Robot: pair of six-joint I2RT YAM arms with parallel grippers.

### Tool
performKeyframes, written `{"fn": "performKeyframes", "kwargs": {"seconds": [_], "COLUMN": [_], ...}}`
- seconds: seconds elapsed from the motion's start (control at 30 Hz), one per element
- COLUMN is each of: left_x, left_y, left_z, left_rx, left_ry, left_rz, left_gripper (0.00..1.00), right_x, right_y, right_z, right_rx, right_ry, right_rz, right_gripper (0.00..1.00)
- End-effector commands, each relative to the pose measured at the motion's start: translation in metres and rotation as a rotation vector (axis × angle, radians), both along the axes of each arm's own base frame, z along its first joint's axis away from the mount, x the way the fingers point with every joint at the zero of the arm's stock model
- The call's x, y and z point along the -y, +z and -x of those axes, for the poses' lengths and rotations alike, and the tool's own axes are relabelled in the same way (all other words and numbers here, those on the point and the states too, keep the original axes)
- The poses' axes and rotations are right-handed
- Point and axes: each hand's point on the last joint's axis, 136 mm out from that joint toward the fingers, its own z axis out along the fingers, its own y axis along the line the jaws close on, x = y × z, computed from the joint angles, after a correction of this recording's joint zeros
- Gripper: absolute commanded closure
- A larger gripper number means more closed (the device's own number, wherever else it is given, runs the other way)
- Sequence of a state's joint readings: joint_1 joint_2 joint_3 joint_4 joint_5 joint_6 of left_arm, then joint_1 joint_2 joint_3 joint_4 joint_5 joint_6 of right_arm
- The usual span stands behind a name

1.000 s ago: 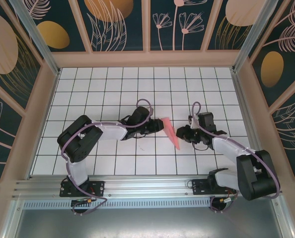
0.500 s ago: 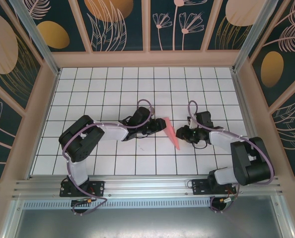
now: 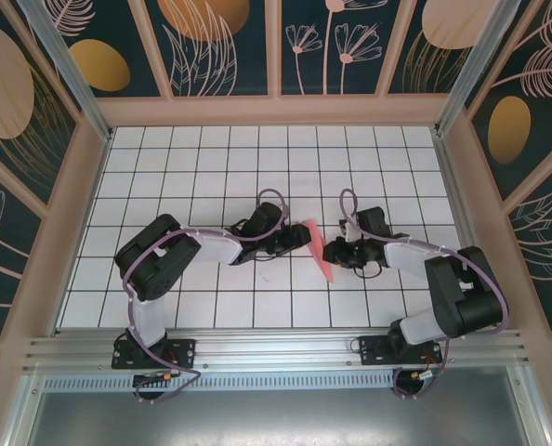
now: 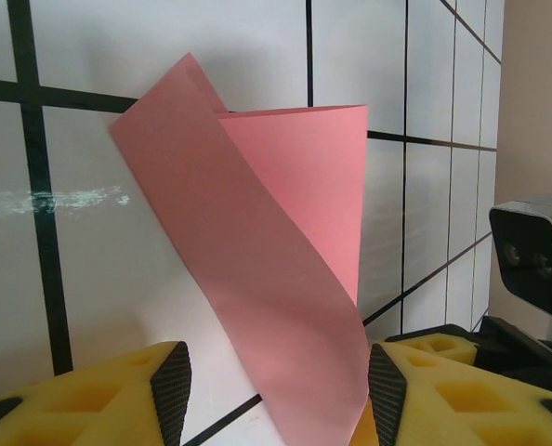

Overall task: Fold a paper plane with a square sheet of paper (pick it up from the middle)
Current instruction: Turn over a paper plane at the center of the table.

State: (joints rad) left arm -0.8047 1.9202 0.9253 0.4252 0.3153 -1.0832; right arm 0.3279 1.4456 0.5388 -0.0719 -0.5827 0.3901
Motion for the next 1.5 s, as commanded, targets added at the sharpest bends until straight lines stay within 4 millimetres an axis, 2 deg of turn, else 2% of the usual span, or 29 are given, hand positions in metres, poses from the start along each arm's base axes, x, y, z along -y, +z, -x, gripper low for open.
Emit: {"fn": "performKeyframes", "kwargs": {"seconds": [0.0,0.1,0.23,0.43,0.57,0.73,0.9,1.03,1.2,1.3,1.47], "left_x": [0.0,-0.004,-0.016,-0.035,-0.04,-0.046,-0.048,-0.048,-0.047,-0.05,-0.053], "left_y": [0.0,0.009,0.025,0.034,0.025,0.007,-0.008,-0.022,-0.03,-0.036,-0.048], "left_z": [0.001,0.001,0.0,0.006,0.01,0.014,0.015,0.016,0.015,0.014,0.015], "left_rx": [0.0,0.02,0.065,0.076,0.053,0.012,-0.007,-0.023,-0.026,-0.022,-0.022], "left_ry": [0.018,0.034,0.079,0.143,0.145,0.151,0.145,0.131,0.117,0.113,0.079], "left_rz": [0.016,0.037,0.047,0.058,0.027,-0.017,-0.062,-0.095,-0.124,-0.166,-0.24], "left_gripper": [0.44,0.41,0.39,0.37,0.43,0.51,0.64,0.65,0.72,0.75,0.78], "right_x": [-0.003,-0.002,-0.005,-0.018,-0.03,-0.04,-0.049,-0.055,-0.057,-0.061,-0.057], "right_y": [0.007,0.005,0.009,0.021,0.027,0.025,0.027,0.029,0.029,0.04,0.078], "right_z": [-0.008,-0.008,-0.01,-0.009,-0.006,-0.002,0.0,0.0,0.0,-0.003,-0.018], "right_rx": [0.063,0.095,0.148,0.23,0.277,0.282,0.274,0.27,0.262,0.27,0.302], "right_ry": [0.024,0.032,0.042,0.063,0.095,0.112,0.122,0.126,0.129,0.115,0.041], "right_rz": [0.071,0.169,0.265,0.378,0.393,0.387,0.337,0.305,0.293,0.244,0.052], "right_gripper": [0.85,0.93,0.98,0.97,0.94,0.91,0.85,0.82,0.81,0.79,0.76]}}
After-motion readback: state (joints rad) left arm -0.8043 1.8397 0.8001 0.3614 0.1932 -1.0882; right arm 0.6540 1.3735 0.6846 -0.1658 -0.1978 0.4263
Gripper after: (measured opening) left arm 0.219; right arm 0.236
